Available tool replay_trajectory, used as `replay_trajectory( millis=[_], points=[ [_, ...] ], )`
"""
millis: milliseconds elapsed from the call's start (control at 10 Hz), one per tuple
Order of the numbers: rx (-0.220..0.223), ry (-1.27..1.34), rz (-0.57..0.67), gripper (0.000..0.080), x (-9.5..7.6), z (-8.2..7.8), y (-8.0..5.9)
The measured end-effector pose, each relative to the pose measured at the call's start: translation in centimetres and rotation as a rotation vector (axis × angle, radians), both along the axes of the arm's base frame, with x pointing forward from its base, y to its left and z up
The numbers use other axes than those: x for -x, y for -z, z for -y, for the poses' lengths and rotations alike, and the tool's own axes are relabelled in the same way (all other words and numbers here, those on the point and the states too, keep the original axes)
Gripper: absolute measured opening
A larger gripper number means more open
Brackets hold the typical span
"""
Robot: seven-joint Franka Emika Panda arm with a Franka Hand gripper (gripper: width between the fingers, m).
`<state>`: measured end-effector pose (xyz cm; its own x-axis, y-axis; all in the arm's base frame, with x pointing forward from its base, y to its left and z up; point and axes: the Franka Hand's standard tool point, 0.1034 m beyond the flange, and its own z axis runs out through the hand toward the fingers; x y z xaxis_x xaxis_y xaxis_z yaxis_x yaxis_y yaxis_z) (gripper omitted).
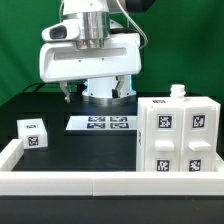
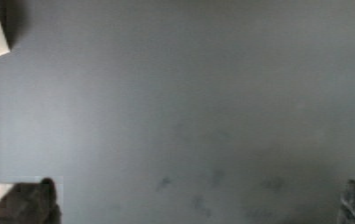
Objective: Assemble cabinet
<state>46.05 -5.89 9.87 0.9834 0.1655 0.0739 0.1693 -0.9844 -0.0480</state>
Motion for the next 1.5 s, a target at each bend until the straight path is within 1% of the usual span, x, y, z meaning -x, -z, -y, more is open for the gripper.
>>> replay_trajectory(
  millis=[100, 200, 300, 500, 600, 700, 900, 1100, 1200, 1300, 1500],
  points=[
    [0.009, -0.059, -0.005, 0.0797, 0.8, 1.5, 0.6],
    [0.021, -0.102, -0.007, 0.0797, 1.5, 4.4, 0.9],
    [0.029, -0.121, -0.012, 0.0797, 2.1, 6.8, 1.3],
    [0.035, -0.171, -0.024, 0.0797, 3.0, 9.8, 2.3],
    [0.034, -0.184, -0.032, 0.0797, 3.5, 10.7, 2.8],
    [0.030, -0.201, -0.041, 0.0797, 3.9, 11.1, 3.4],
    [0.030, -0.204, -0.041, 0.0797, 3.8, 10.9, 3.4],
    [0.031, -0.215, -0.044, 0.0797, 4.0, 11.3, 3.6],
    [0.033, -0.225, -0.051, 0.0797, 4.1, 12.3, 4.4],
    [0.033, -0.220, -0.059, 0.0797, 4.3, 13.1, 5.1],
    [0.035, -0.219, -0.066, 0.0797, 4.9, 13.4, 6.2]
  ],
)
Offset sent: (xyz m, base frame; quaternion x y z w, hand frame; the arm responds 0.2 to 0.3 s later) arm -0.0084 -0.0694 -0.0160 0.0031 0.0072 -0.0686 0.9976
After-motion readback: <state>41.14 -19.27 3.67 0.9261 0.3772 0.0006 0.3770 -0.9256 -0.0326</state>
